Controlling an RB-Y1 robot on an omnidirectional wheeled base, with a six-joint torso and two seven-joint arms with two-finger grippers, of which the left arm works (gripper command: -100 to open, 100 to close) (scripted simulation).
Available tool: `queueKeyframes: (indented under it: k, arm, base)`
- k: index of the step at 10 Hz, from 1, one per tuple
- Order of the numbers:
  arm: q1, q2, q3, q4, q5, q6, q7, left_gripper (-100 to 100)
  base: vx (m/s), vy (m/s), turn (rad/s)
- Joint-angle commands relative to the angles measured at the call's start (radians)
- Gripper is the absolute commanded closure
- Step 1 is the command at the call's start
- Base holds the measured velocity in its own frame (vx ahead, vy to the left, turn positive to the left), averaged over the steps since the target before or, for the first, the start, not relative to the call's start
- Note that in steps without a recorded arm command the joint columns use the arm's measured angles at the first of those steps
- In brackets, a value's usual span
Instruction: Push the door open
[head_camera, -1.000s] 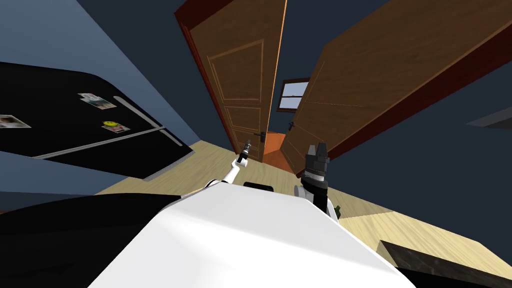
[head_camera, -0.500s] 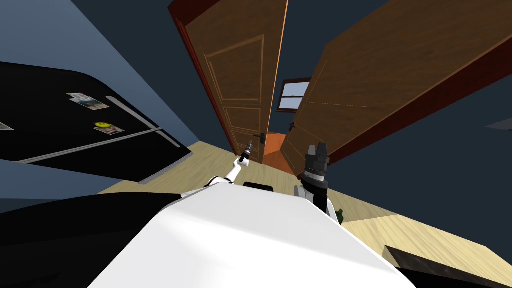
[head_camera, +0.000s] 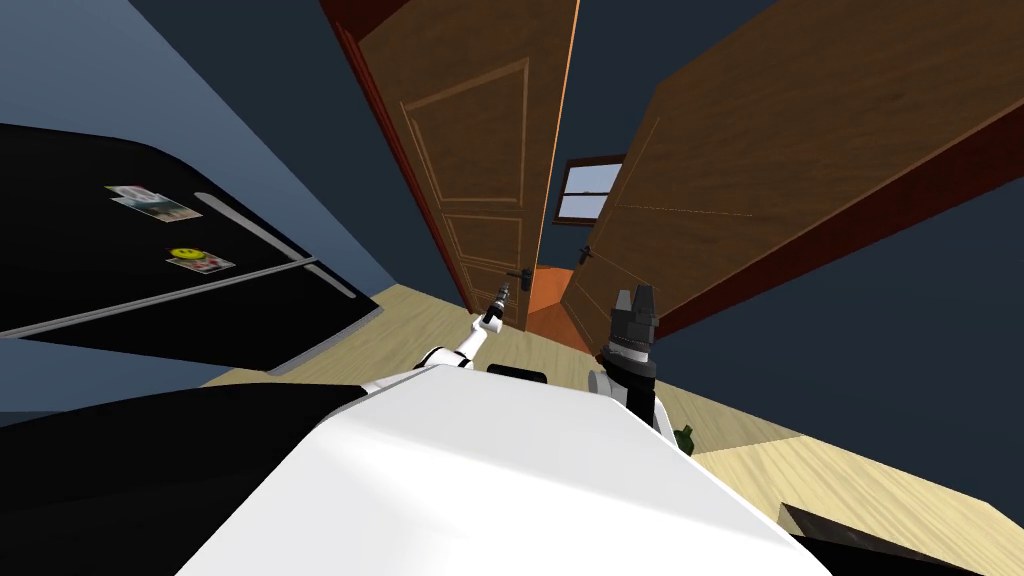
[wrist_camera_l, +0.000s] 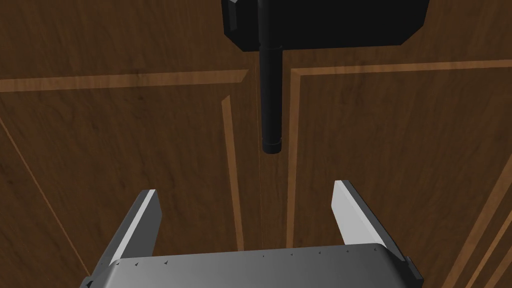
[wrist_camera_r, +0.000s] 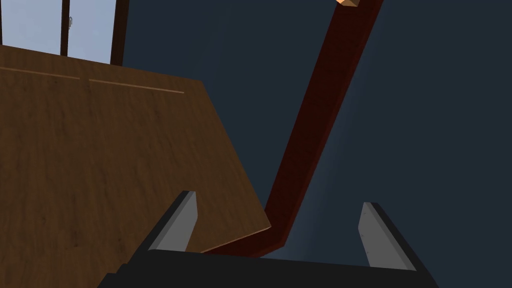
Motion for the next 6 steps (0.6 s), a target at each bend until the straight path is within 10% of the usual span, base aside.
queueKeyframes:
  k: [1, 6]
  arm:
    - [-0.016, -0.005, -0.002, 0.030, 0.001, 0.000, 0.004, -100]
    - [-0.064, -0.033, -0.004, 0.113, 0.001, 0.002, 0.008, -100]
  base:
    - [0.082, 0.016, -0.006]
    - [0.057, 0.013, -0.008]
